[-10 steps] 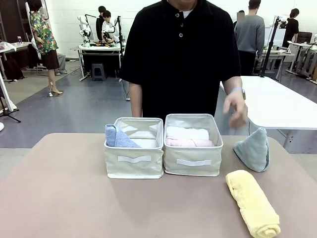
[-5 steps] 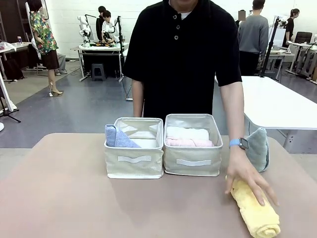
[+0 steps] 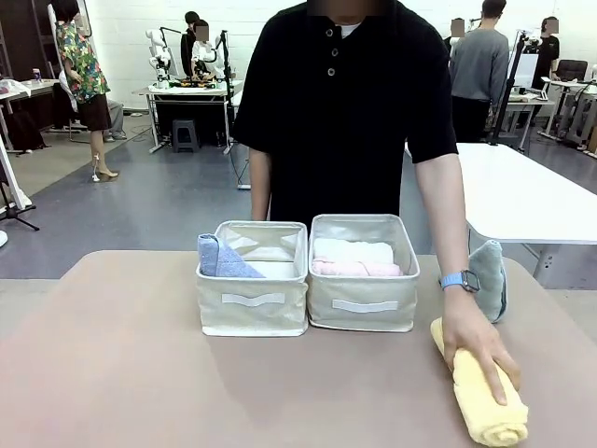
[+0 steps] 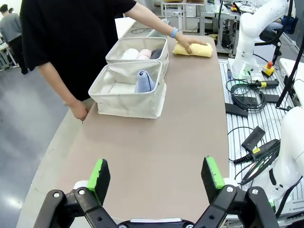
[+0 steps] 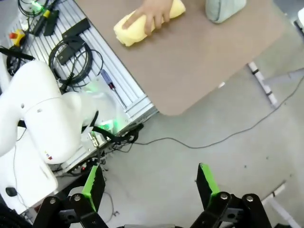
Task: Sort the towels based on their folding style.
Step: Pick up another triangle-folded towel from the table and place it in the left Fabric basket.
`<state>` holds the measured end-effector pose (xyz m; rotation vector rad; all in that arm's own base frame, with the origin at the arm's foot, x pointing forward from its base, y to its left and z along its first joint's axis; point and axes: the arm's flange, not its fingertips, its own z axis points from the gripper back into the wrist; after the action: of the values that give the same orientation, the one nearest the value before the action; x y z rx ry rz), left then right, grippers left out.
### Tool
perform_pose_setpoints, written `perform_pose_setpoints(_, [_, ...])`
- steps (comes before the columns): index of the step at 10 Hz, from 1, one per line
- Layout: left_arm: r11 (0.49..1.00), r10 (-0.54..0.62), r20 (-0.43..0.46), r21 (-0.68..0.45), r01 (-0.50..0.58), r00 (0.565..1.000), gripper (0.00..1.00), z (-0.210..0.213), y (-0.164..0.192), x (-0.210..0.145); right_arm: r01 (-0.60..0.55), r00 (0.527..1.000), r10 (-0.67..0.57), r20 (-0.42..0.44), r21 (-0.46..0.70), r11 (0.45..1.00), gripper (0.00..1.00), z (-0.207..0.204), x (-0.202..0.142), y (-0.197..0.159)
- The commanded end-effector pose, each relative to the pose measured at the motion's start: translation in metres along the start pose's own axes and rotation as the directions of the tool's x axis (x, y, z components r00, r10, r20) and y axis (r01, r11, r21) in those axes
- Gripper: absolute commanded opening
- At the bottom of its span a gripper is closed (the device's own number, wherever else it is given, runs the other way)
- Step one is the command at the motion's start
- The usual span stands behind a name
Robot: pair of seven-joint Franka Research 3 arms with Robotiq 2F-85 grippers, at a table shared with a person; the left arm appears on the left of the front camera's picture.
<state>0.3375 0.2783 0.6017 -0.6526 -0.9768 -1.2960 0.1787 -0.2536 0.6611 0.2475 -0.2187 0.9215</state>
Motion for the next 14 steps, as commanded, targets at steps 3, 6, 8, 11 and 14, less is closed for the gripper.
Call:
perform_pose_setpoints(3, [1.000, -0.002, 0.009, 0.007, 0.002, 1.000, 1.00, 0.001, -0.001, 0.001, -0.028, 0.999, 0.029, -0.029, 0.042, 0.999, 1.00, -0.022, 0.036, -0.021])
perform_pose_setpoints(6, [1.000, -0.002, 0.009, 0.007, 0.002, 1.000, 1.00, 0.001, -0.001, 0.001, -0.034, 0.997, 0.037, -0.065, 0.043, 0.999, 1.00, -0.039, 0.066, -0.030])
perform_pose_setpoints(8, [1.000, -0.002, 0.009, 0.007, 0.002, 1.000, 1.00, 0.001, -0.001, 0.001, -0.035, 0.998, 0.033, -0.061, -0.035, 0.999, 1.00, -0.078, 0.128, -0.040])
perform_pose_setpoints(11, [1.000, -0.002, 0.009, 0.007, 0.002, 1.000, 1.00, 0.001, -0.001, 0.001, 0.132, 0.989, -0.140, -0.054, -0.131, 0.982, 1.00, -0.153, 0.205, -0.055])
perform_pose_setpoints(14, [1.000, -0.002, 0.009, 0.007, 0.002, 1.000, 1.00, 0.001, -0.001, 0.001, 0.216, 0.970, -0.227, -0.081, -0.129, 0.968, 1.00, -0.213, 0.223, -0.062])
